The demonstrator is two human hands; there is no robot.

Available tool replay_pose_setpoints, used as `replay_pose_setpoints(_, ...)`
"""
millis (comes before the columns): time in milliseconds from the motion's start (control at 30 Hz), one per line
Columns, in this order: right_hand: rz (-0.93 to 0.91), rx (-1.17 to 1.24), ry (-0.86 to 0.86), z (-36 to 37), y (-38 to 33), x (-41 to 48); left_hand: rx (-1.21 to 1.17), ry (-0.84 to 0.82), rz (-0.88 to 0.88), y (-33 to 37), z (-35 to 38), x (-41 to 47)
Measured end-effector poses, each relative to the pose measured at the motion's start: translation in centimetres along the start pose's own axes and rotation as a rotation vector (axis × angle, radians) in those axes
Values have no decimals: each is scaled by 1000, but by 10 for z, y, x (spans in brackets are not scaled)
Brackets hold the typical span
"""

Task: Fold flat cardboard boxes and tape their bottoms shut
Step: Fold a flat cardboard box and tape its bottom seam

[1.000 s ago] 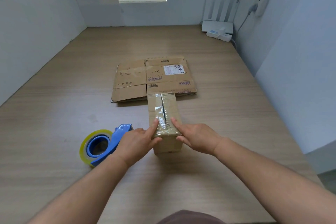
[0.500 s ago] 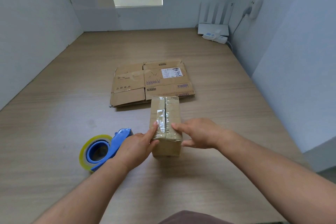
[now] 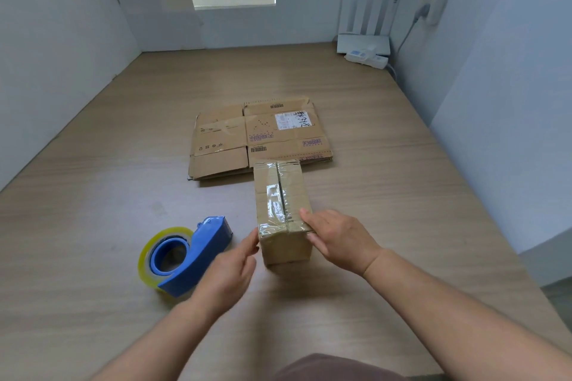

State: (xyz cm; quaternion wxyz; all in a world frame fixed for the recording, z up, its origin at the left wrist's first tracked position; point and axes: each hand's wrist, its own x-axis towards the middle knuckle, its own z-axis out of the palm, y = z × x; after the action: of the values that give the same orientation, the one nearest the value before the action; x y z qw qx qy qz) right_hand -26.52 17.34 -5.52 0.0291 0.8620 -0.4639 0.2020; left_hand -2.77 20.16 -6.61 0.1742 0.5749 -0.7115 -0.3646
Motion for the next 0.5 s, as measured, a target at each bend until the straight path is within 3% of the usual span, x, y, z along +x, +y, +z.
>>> replay_pose_setpoints(100,-17,6,1,-1,0,2,244,-24,87,0,-18,11)
replay_pose_setpoints(200,-27,3,-2,-2,1,3,407,63,118,2,-19,28)
replay_pose_setpoints(500,-20,49,25,6,1,-3,250,250,149,-2,6,28)
